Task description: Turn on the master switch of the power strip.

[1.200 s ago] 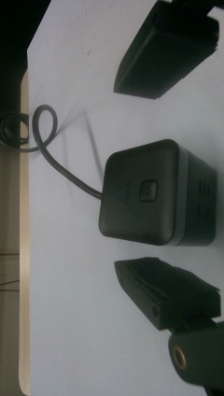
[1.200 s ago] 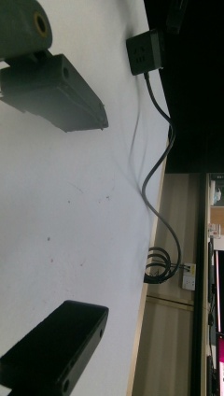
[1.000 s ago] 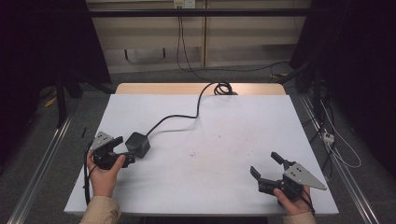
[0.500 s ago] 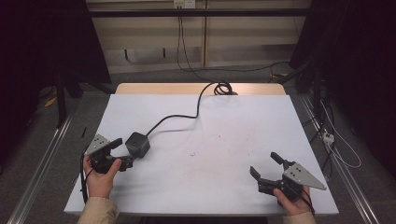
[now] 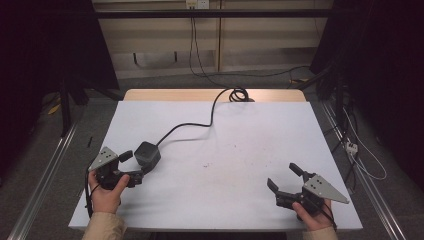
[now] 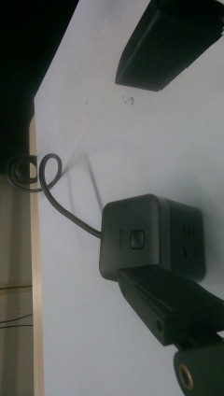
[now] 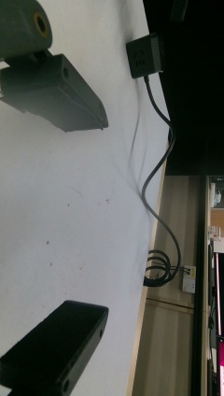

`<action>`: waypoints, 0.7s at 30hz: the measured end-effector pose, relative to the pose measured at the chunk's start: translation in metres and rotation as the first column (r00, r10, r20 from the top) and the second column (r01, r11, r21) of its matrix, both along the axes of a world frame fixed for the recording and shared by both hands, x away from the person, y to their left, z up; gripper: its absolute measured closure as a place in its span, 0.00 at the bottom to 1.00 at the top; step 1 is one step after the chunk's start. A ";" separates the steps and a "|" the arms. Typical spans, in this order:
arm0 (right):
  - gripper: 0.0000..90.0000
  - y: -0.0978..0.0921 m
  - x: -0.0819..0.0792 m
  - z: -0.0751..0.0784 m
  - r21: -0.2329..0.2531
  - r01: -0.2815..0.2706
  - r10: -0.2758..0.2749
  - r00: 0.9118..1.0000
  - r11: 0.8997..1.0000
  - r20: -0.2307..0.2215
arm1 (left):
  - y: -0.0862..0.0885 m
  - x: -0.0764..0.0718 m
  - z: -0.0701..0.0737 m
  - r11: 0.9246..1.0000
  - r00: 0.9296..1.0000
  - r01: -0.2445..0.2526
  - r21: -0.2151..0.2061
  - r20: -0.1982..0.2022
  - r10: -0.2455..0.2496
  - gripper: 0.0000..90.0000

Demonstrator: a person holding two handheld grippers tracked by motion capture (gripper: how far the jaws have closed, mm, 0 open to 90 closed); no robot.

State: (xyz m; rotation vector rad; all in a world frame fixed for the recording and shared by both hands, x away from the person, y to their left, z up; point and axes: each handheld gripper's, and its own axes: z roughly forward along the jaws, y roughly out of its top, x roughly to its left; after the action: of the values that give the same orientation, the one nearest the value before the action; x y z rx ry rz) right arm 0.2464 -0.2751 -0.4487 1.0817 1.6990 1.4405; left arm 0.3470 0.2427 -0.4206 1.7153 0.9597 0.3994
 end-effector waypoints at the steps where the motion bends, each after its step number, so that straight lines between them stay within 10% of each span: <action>1: 0.09 0.000 0.000 0.000 0.000 0.000 0.000 1.000 1.000 -0.001 | 0.000 0.000 0.000 1.000 1.000 0.002 0.000 0.001 -0.002 0.08; 21: 0.09 0.000 0.000 0.000 -0.002 -0.003 0.003 1.000 1.000 -0.001 | 0.006 -0.011 -0.006 1.000 1.000 0.027 0.002 0.002 -0.027 0.08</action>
State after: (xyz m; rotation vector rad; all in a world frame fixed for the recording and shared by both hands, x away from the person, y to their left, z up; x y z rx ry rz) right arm 0.2466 -0.2748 -0.4488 1.0790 1.7027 1.4402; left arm 0.3357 0.2483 -0.4265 1.7276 0.9340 0.3843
